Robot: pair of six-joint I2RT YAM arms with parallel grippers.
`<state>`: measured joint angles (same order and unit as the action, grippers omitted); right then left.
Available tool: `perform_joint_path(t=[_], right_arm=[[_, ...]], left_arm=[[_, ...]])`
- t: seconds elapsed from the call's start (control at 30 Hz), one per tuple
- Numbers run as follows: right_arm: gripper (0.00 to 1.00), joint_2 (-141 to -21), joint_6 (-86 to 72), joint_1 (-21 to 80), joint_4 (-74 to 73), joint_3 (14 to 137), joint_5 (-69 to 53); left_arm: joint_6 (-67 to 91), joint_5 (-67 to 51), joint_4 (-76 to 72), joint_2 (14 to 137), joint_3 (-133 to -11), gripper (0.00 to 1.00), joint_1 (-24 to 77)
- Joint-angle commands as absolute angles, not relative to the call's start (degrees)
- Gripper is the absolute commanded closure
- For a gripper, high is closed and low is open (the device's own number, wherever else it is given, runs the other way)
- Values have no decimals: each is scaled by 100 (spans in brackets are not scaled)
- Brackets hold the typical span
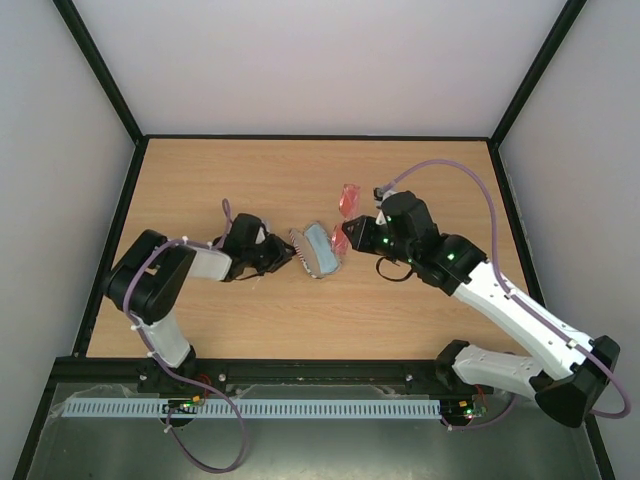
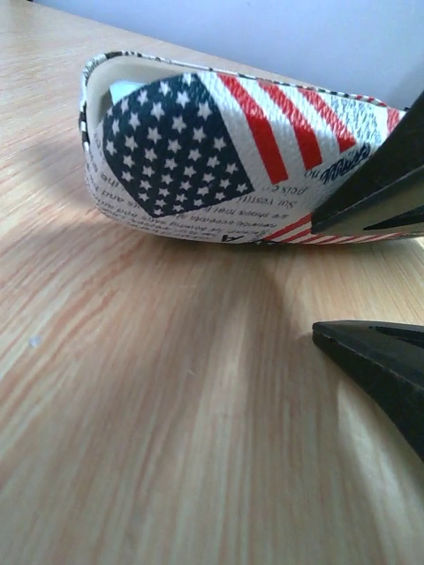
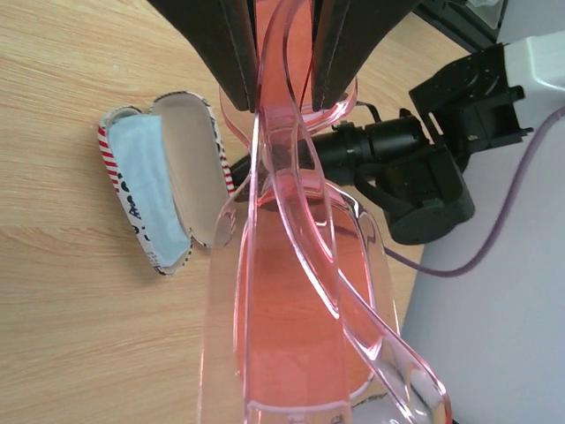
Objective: Organize the sunglasses
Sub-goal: Place the sunglasses in the sunglasses case.
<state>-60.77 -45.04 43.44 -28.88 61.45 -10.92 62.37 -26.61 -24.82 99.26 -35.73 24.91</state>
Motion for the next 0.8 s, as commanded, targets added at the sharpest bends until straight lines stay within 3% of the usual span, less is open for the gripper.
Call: perform_joint_path(t=[0.0, 0.43, 0.77], right_arm=[[89, -6305, -4358, 4271, -3218, 6371, -910], [90, -7800, -3704, 3844, -3979, 7305, -1170], [90, -8596, -3882, 3821, -3770, 7173, -1643]], left_arm=[[6131, -2696, -2426, 10234, -3779, 71, 2555], [6225, -2928, -2611, 10520, -4214, 71, 2665], [6488, -2994, -2964, 10412, -4196, 71, 2967]])
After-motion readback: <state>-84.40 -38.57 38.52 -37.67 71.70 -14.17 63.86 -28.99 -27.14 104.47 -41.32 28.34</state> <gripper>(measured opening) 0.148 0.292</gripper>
